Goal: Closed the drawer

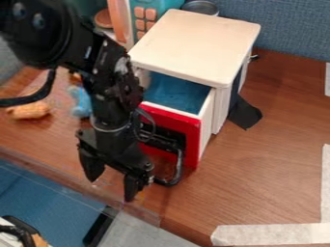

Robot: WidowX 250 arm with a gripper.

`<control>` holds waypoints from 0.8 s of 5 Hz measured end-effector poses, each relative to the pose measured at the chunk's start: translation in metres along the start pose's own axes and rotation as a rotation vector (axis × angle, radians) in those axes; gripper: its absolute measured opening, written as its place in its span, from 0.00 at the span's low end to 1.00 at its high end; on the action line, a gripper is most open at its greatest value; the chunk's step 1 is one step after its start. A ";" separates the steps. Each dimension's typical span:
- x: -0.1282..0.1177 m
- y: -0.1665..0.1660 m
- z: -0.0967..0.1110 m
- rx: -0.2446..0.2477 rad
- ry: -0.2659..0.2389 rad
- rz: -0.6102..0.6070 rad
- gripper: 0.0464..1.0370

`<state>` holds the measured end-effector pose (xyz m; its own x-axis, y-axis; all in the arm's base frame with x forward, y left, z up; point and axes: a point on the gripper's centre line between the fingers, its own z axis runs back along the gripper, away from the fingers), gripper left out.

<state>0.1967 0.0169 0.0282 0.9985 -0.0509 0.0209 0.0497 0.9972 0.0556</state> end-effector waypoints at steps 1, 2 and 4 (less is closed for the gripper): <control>0.012 0.001 0.003 -0.001 -0.020 0.015 0.96; 0.020 0.003 0.002 -0.004 -0.021 0.020 0.96; 0.036 0.005 -0.001 -0.003 -0.024 0.037 0.96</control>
<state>0.2329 0.0205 0.0281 0.9988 -0.0150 0.0468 0.0126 0.9986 0.0513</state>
